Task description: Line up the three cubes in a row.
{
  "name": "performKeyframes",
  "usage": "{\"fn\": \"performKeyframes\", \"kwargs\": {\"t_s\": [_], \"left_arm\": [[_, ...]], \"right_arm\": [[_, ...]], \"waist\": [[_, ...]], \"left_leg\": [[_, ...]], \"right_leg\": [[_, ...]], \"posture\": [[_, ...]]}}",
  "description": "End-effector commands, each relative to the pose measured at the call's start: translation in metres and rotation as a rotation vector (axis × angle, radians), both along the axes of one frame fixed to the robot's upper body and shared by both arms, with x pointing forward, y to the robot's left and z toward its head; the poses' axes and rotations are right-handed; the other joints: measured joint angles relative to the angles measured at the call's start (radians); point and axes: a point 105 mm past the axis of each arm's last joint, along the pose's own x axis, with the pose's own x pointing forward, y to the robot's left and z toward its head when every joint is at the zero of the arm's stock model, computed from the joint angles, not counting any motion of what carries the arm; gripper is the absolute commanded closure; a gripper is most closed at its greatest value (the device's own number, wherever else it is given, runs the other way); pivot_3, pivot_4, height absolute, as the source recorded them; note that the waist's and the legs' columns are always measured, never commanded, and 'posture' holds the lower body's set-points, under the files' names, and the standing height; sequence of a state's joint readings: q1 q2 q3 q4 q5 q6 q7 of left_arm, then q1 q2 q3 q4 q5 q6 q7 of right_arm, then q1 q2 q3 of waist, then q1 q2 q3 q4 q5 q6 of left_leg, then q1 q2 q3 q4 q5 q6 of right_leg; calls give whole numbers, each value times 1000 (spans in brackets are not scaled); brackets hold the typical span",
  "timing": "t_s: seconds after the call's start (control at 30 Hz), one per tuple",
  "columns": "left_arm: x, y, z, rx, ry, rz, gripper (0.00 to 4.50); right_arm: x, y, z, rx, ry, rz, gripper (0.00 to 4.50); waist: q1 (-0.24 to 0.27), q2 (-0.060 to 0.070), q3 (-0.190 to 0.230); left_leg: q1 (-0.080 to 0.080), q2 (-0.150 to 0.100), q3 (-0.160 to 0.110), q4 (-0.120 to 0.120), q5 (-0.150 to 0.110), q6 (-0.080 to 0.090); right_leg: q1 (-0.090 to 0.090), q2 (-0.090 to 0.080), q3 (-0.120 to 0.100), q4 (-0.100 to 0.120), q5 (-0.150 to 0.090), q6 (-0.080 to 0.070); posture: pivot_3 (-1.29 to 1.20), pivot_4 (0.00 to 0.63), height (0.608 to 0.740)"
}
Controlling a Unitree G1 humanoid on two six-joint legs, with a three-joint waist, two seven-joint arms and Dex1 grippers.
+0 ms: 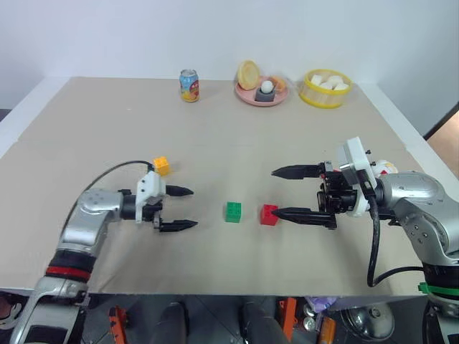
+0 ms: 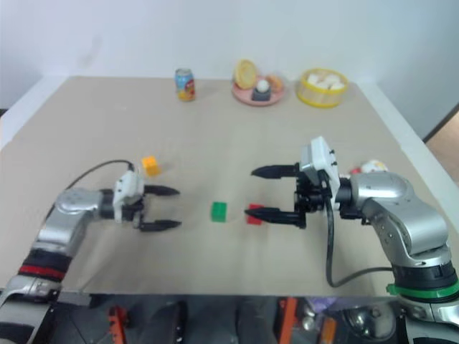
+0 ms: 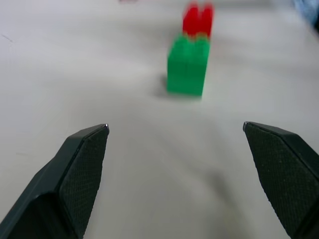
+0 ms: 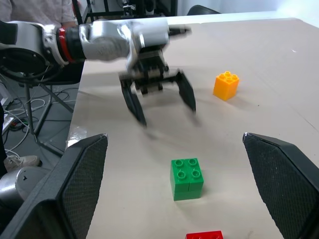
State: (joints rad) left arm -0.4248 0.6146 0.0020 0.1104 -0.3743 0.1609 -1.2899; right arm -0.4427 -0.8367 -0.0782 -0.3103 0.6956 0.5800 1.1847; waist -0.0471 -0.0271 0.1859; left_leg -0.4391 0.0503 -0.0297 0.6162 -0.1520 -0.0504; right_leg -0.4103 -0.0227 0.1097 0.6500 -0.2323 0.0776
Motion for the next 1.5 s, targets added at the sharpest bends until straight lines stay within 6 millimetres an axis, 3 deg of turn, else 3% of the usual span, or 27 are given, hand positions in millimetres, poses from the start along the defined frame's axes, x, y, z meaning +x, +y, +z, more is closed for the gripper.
{"fn": "performKeyframes", "kwargs": {"t_s": [0.03,0.2,0.33,0.6,0.7,1.13,1.5], "left_arm": [[5,14,26,-73,-68,167,37],[8,50,35,-199,-73,545,37],[-6,72,11,-143,-33,643,37],[-10,105,-20,-74,49,752,37],[-3,107,-21,-79,50,767,37],[47,85,-25,-58,55,663,37],[75,80,-25,-57,43,663,37]], "right_arm": [[2,-2,11,6,-46,2,0],[5,5,13,35,-56,4,0],[6,15,9,31,-63,29,0],[11,24,12,57,-75,44,0],[11,25,12,60,-75,45,0],[12,27,11,70,-81,31,0],[13,24,12,72,-83,10,0]], "waist": [[0,0,0],[-3,0,0],[-7,0,0],[1,-1,-1],[1,-1,-1],[0,-1,-1],[0,-2,-1]], "left_leg": [[1,0,0,0,0,0],[1,0,0,1,0,0],[2,2,2,0,-1,-1],[1,1,2,1,-1,-1],[1,1,3,1,-1,-1],[0,2,2,-1,-1,-1],[0,2,2,-1,-1,-1]], "right_leg": [[0,0,0,0,0,0],[1,0,-1,0,1,-1],[0,1,-1,0,0,-2],[0,-2,-2,0,0,-3],[-1,-2,-2,-1,0,-3],[-2,-1,-4,-1,0,-3],[-1,0,-4,-1,0,-3]], "posture": [[0,150,740],[0,150,740],[0,150,740],[0,150,740],[0,150,740],[0,150,740],[0,150,740]]}}
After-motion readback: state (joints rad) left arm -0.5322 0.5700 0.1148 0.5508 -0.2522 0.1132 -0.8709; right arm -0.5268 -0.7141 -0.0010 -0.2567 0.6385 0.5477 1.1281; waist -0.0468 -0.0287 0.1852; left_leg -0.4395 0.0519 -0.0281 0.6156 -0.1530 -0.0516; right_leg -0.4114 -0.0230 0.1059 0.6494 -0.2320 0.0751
